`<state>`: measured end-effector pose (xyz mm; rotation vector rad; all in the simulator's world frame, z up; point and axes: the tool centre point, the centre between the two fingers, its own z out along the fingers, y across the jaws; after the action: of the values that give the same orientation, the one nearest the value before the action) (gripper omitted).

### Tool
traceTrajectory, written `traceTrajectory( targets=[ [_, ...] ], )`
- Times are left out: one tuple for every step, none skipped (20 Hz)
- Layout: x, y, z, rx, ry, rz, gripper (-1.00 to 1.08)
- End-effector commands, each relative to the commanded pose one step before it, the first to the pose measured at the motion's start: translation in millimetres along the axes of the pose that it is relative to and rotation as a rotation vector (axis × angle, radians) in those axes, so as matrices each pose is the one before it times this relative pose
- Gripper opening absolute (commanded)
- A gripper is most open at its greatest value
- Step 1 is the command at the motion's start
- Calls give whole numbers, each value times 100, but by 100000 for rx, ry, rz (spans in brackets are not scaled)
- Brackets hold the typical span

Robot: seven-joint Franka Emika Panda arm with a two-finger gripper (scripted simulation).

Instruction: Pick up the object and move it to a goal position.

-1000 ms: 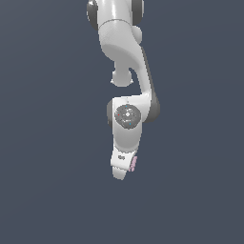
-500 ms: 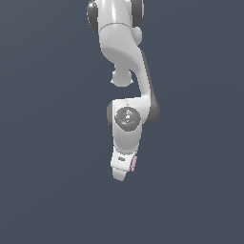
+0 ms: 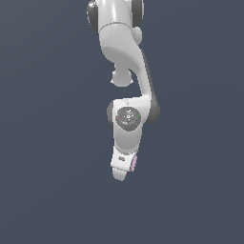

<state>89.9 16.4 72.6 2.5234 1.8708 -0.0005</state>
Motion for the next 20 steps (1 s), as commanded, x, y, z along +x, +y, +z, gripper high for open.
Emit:
traceTrajectory(
  targets=[
    [556, -331, -145, 8, 40, -135, -100],
    [359, -234, -112, 0, 0, 0, -100],
    [439, -287, -136, 0, 0, 0, -100],
    [519, -339, -161, 0, 0, 0, -100],
    [598, -390, -186, 0, 0, 0, -100],
    [690, -446, -219, -26, -39, -12, -100],
    [759, -491, -236, 0, 0, 0, -100],
    [841, -540, -261, 0, 0, 0, -100],
    [923, -588, -287, 0, 0, 0, -100],
    [981, -618, -304, 0, 0, 0, -100],
    [976, -610, -303, 0, 0, 0, -100],
    [955, -591, -296, 0, 0, 0, -100],
    [917, -563, -284, 0, 0, 0, -100],
    [856, -519, -264, 0, 0, 0, -100],
    [779, -466, -240, 0, 0, 0, -100],
    [703, -412, -215, 0, 0, 0, -100],
    [626, -359, -191, 0, 0, 0, -100],
    [548, -306, -166, 0, 0, 0, -100],
    [469, -254, -141, 0, 0, 0, -100],
    [388, -203, -116, 0, 0, 0, -100]
  ],
)
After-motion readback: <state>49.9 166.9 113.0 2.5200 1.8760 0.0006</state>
